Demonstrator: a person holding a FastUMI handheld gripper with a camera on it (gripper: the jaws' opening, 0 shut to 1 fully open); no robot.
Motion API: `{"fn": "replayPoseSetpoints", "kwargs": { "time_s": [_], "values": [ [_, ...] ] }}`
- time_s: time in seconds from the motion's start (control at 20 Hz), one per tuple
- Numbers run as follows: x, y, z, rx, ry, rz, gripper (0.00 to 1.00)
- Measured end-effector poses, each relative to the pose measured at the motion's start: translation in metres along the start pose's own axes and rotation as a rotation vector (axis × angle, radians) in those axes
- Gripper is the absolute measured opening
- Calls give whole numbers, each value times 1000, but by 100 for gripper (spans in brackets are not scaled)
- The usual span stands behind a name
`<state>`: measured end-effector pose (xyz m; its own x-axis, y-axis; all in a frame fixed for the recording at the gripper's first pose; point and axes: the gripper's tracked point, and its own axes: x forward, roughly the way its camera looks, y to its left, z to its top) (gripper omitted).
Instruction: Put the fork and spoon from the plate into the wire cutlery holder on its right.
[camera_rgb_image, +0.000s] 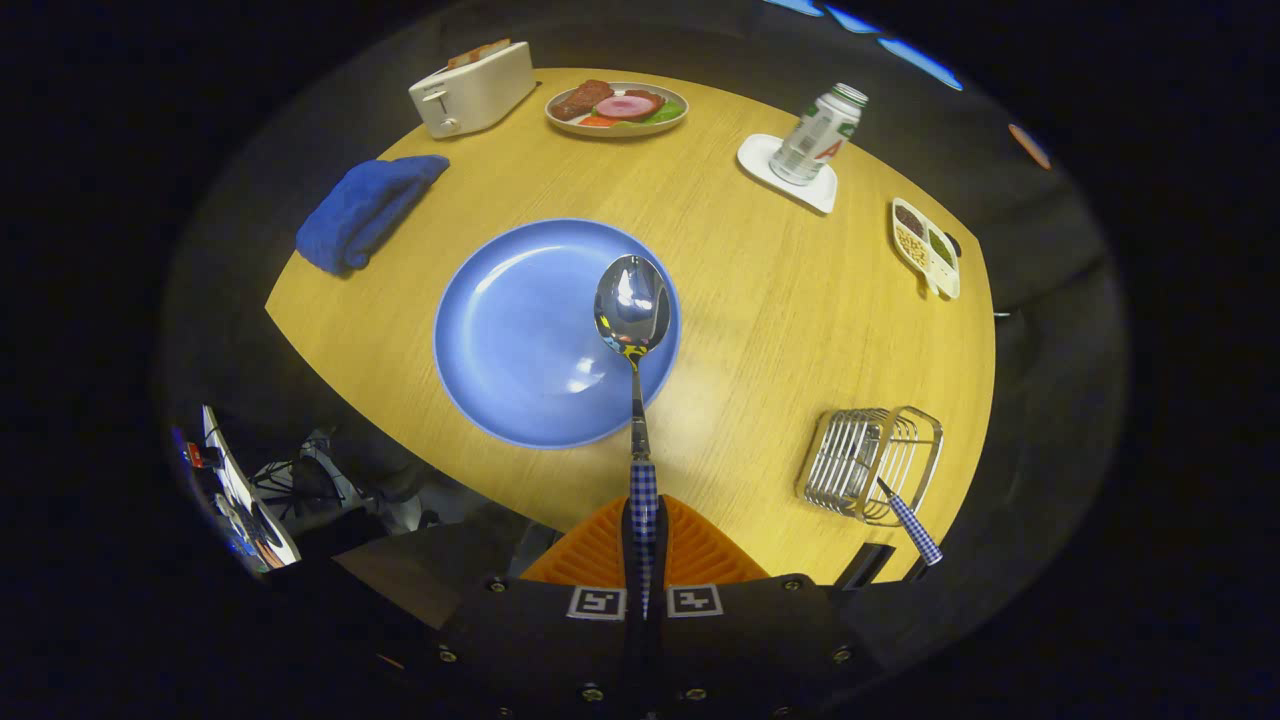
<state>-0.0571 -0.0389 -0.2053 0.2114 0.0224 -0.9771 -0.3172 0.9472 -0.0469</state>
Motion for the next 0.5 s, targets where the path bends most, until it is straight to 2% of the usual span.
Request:
{"fn": "replayPoseSetpoints", "kwargs": {
  "time_s": [0.5],
  "values": [
    [-32, -76, -55, 106, 83, -96, 1]
  ]
}}
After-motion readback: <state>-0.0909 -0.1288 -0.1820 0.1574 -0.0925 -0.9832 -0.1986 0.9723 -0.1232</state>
